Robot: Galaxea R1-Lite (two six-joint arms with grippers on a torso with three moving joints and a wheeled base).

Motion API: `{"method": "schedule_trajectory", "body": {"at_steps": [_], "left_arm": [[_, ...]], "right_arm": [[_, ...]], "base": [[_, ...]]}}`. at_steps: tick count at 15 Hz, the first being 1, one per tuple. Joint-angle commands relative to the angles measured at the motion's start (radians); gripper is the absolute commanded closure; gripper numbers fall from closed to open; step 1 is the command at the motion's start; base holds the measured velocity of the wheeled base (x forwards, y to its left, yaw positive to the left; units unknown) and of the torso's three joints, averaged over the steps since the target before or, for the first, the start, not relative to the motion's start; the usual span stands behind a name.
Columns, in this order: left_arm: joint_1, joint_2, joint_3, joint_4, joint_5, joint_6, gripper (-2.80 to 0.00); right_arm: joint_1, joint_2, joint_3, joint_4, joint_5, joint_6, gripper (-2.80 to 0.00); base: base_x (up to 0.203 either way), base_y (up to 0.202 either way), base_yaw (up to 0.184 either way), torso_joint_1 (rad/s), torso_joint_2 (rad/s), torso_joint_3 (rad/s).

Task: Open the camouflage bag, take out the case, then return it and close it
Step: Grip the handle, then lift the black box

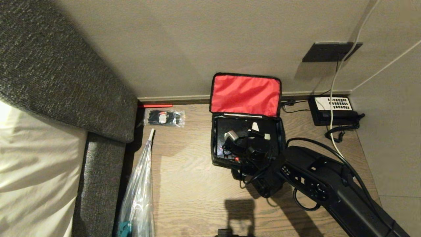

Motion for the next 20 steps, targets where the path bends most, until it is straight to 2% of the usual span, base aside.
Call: {"method": "schedule_trajectory", "body": {"at_steps": [1,13,20], "left_arm": [[0.000,-0.002,0.000,0.000,0.001,0.000,0.00],[0.000,-0.002,0.000,0.000,0.001,0.000,0.00],[-0.001,-0.002,0.000,0.000,0.001,0.000,0.00]], "right_arm": [[0.001,0.004,-0.002,-0.018,-0.005,-0.008,0.00],[0.001,-0.021,0.010,-0.025,-0.008,0.000,0.00],[0.001,-0.124,0.091,-0.025,-0.009,0.003,0.00]], "base": [[0.000,0.000,0.000,0.000,0.00,0.000],[0.000,0.000,0.000,0.000,0.00,0.000],[0.000,0.000,0.000,0.000,0.00,0.000]]}}
